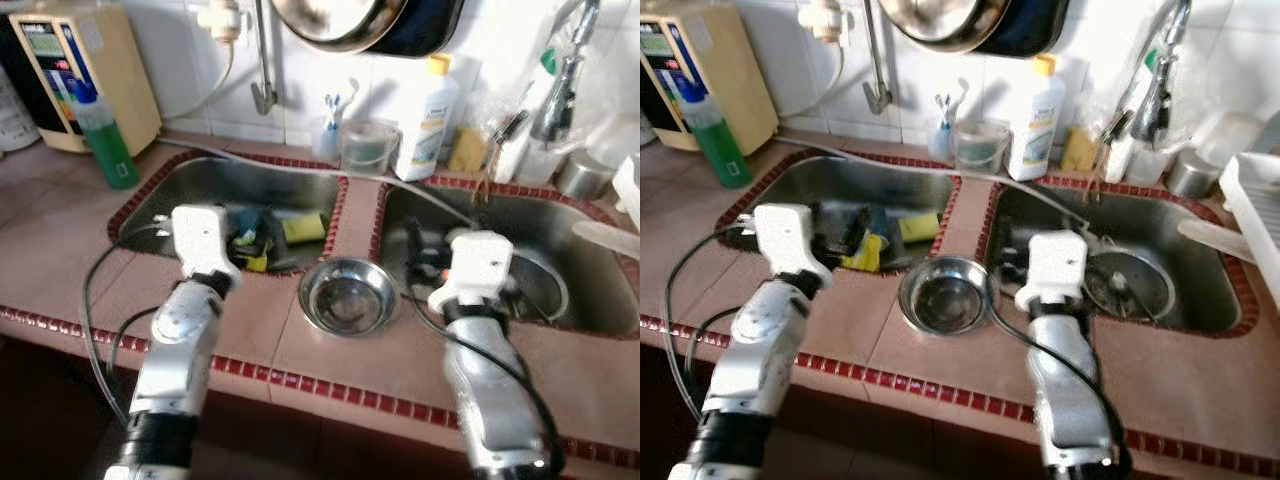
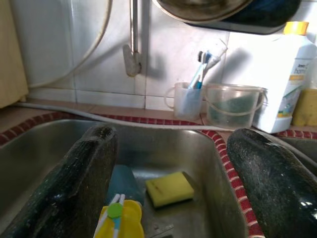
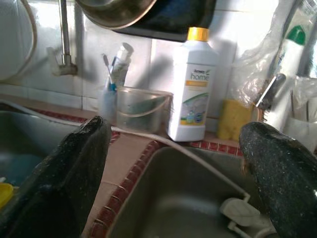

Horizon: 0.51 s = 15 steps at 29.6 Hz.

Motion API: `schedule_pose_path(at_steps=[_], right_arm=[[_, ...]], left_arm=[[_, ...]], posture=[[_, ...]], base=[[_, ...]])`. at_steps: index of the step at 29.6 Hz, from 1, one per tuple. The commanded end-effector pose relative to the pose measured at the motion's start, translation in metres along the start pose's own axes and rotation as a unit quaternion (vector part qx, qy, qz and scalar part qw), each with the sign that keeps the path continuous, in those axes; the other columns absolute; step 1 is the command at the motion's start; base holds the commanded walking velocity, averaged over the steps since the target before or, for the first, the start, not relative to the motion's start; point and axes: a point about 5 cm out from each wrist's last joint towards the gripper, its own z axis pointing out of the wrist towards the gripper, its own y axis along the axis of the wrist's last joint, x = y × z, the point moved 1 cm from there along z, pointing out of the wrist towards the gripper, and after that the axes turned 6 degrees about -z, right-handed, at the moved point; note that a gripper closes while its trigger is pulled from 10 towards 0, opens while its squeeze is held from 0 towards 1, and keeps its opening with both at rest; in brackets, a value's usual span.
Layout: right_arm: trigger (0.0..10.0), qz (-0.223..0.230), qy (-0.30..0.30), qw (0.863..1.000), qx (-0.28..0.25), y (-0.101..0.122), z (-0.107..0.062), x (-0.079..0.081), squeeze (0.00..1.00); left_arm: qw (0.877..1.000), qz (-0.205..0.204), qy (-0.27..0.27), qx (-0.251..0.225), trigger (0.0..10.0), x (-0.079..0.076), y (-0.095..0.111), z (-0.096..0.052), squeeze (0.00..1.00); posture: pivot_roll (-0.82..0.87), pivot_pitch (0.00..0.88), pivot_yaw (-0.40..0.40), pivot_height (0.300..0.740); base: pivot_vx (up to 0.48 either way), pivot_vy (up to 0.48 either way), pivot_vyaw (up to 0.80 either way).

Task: Kitchen organization

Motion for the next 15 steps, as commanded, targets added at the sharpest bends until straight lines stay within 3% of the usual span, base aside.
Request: schedule_pose_path(at_steps=[1,2,3,4,5,9,12,13,14,15], right_arm=[[10.0,0.015,-0.011,1.000,0.003,0.002,-0.002,-0.007,0.00],[10.0,0.020,-0.010,1.000,0.004,0.001,-0.002,-0.007,0.00],[10.0,0.028,-0.003,1.000,0.006,0.001,-0.003,-0.006,0.36],[10.0,0.035,0.002,0.999,0.007,0.001,-0.004,-0.006,0.36],[10.0,0.039,0.006,0.999,0.008,0.001,-0.005,-0.005,1.00],[10.0,0.048,0.014,0.999,0.013,0.000,-0.007,-0.004,1.00],[10.0,0.023,0.001,0.999,0.023,-0.002,-0.008,-0.009,1.00],[10.0,0.020,0.003,0.999,0.024,-0.003,-0.008,-0.009,0.58],[10.0,0.008,0.007,0.999,0.033,-0.005,-0.009,-0.009,0.00],[10.0,-0.001,0.008,0.999,0.042,-0.007,-0.009,-0.009,0.00]], left_arm=[[1.000,-0.001,-0.022,0.004,10.0,-0.008,0.000,0.000,0.00],[1.000,0.001,-0.023,0.006,10.0,-0.008,-0.001,0.000,0.00],[0.999,0.009,-0.036,0.009,10.0,-0.010,-0.002,-0.001,0.00],[0.999,0.012,-0.041,0.010,10.0,-0.010,-0.002,-0.001,0.00],[0.999,0.018,-0.048,0.012,10.0,-0.011,-0.003,-0.002,0.00],[0.996,0.034,-0.075,0.020,10.0,-0.015,-0.006,-0.005,0.00],[0.992,0.050,-0.111,0.026,10.0,-0.023,-0.007,-0.007,0.00],[0.991,0.052,-0.117,0.026,10.0,-0.024,-0.007,-0.007,0.00],[0.991,0.053,-0.124,0.027,10.0,-0.025,-0.007,-0.008,0.00],[0.990,0.053,-0.125,0.029,10.0,-0.026,-0.007,-0.008,0.00]], posture=[[-0.17,0.000,0.029,0.740],[-0.17,0.000,0.029,0.740],[-0.17,0.000,0.028,0.740],[-0.17,0.000,0.028,0.740],[-0.17,0.000,0.028,0.740],[-0.18,0.000,0.027,0.740],[-0.18,0.004,0.027,0.740],[-0.18,0.004,0.027,0.740],[-0.18,0.013,0.030,0.740],[-0.18,0.013,0.030,0.740]], base=[[0.000,0.000,0.00],[0.000,0.000,0.00],[0.000,0.000,0.00],[0.000,0.000,0.00],[0.000,0.000,0.00],[0.000,0.000,0.00],[0.000,0.000,0.00],[0.000,0.000,0.00],[0.000,0.000,0.00],[0.000,0.000,0.00]])
